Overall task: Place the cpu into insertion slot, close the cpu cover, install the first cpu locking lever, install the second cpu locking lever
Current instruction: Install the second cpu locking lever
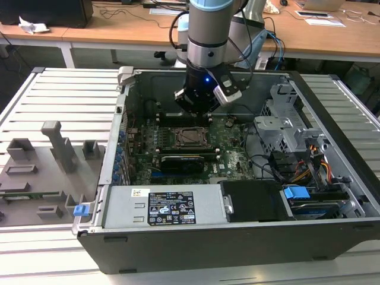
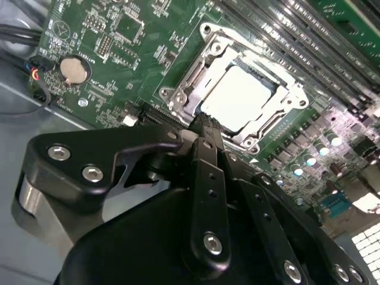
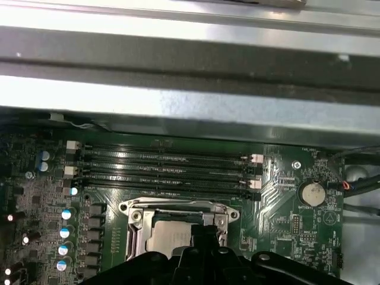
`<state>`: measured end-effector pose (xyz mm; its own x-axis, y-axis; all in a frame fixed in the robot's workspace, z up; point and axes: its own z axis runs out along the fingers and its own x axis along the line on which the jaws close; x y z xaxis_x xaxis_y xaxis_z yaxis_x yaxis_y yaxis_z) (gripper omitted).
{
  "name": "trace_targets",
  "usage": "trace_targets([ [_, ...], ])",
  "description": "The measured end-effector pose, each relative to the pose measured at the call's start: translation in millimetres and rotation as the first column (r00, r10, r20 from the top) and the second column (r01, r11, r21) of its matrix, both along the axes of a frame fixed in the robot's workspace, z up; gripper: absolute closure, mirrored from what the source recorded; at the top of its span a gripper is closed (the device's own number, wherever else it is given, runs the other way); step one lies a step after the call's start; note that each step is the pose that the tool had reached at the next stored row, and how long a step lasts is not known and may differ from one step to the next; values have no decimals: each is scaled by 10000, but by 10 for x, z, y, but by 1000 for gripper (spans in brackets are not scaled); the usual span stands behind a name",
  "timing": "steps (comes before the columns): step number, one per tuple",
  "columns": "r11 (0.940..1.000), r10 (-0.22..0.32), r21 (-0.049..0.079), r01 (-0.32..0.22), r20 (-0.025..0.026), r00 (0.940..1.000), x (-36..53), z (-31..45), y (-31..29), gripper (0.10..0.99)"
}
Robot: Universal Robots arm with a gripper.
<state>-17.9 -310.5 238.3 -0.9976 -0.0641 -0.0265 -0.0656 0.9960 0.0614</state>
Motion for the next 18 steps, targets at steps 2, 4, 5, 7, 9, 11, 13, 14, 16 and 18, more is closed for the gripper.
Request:
trace_targets([
  [2,10000,0,-1,0,-1,10000,0,1,-35,980],
  [4,10000,0,-1,0,-1,10000,0,0,-65,980],
  [5,10000,0,-1,0,0,10000,0,0,-77,980],
  [7,10000,0,-1,0,0,10000,0,0,-104,980],
  [9,10000,0,-1,0,0,10000,0,-1,-120,980],
  [11,10000,0,0,0,0,10000,0,-4,-141,980],
  [13,10000,-1,13,1,1,10000,-1,-7,-158,980],
  [14,10000,-1,29,1,0,10000,-1,-9,-176,980],
  [16,10000,0,53,0,-1,10000,-1,-13,-227,980],
  [18,10000,0,81,0,0,10000,0,-18,-278,980],
])
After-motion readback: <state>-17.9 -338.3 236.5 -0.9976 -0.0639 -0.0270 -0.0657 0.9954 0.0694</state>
